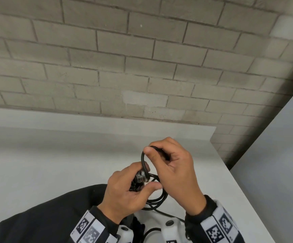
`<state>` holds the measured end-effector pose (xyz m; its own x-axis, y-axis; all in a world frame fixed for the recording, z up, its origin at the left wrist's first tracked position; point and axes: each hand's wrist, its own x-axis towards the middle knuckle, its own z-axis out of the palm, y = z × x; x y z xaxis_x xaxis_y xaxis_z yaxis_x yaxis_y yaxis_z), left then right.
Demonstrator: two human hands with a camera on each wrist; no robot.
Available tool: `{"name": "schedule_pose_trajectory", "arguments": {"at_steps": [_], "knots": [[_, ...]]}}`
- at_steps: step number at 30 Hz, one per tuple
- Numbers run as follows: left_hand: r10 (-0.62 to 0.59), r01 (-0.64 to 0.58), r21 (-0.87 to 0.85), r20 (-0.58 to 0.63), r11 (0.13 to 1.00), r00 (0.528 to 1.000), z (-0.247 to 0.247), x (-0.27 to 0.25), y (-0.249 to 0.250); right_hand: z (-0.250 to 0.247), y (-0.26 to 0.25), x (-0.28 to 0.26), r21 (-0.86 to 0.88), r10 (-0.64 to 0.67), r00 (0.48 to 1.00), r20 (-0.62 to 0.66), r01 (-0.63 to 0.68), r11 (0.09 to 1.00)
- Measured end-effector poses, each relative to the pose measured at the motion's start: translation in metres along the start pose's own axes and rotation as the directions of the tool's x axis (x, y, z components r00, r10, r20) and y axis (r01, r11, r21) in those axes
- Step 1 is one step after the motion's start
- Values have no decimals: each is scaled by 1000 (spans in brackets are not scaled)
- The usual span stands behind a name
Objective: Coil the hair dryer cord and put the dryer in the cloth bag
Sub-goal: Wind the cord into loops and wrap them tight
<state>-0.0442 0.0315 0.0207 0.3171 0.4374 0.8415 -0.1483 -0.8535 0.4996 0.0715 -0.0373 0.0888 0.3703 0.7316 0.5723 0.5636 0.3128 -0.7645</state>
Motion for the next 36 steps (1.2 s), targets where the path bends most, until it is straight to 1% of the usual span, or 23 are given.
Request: {"name": "schedule_pose_trajectory", "arguments": {"at_steps": [2, 4, 7, 10, 13, 16, 20, 23, 27, 30, 31, 32, 33, 34, 35, 36], "knots": [[51, -51, 36, -17, 998, 999, 1, 0, -1, 3, 5, -4, 29, 48, 997, -58, -47, 998], [82, -80, 62, -25, 995, 996, 1, -1, -2, 4, 12, -9, 104, 140, 988, -68, -132, 986], [84, -82, 51, -31, 995, 996, 3, -3, -1, 3, 17, -16, 254, 286, 957, -40, -267, 930], [66, -65, 36, -43, 997, 997, 5, -4, 1, -2, 21, -23, 279, 337, 941, 23, -329, 902], [33, -32, 30, -59, 999, 998, 6, -5, 1, -8, 26, -32, 228, 321, 945, 64, -327, 917], [-4, 7, 44, -82, 999, 997, 6, -6, -1, -12, 29, -45, 251, 267, 952, 153, -298, 921], [-9, 17, 74, -106, 997, 994, 5, -6, -1, -18, 27, -51, 207, 277, 926, 257, -333, 920], [-13, 21, 80, -99, 997, 995, 7, -6, 0, -19, 27, -49, 140, 266, 917, 298, -318, 938], [-97, 96, -22, -88, 995, 991, 6, -8, 1, -25, 27, -43, 122, 249, 894, 372, -313, 942], [-154, 151, -42, -87, 988, 984, 7, -6, 4, -25, 28, -41, 116, 259, 877, 405, -330, 937], [-170, 168, -30, -94, 985, 981, 9, -5, 4, -21, 28, -42, 110, 257, 889, 379, -319, 941], [-183, 183, -14, -102, 983, 978, 10, -5, 4, -16, 29, -44, 87, 256, 914, 315, -297, 951], [-193, 195, 4, -112, 981, 975, 10, -5, 4, -9, 31, -49, 40, 251, 946, 205, -264, 964], [-201, 205, 23, -125, 978, 972, 10, -5, 3, -3, 34, -54, -31, 222, 974, 53, -220, 975], [-204, 212, 46, -140, 976, 969, 10, -5, 2, 2, 37, -59, -120, 157, 982, -105, -169, 978], [-203, 215, 69, -153, 974, 967, 10, -4, 2, 7, 41, -64, -227, 43, 973, -225, -96, 969]]}}
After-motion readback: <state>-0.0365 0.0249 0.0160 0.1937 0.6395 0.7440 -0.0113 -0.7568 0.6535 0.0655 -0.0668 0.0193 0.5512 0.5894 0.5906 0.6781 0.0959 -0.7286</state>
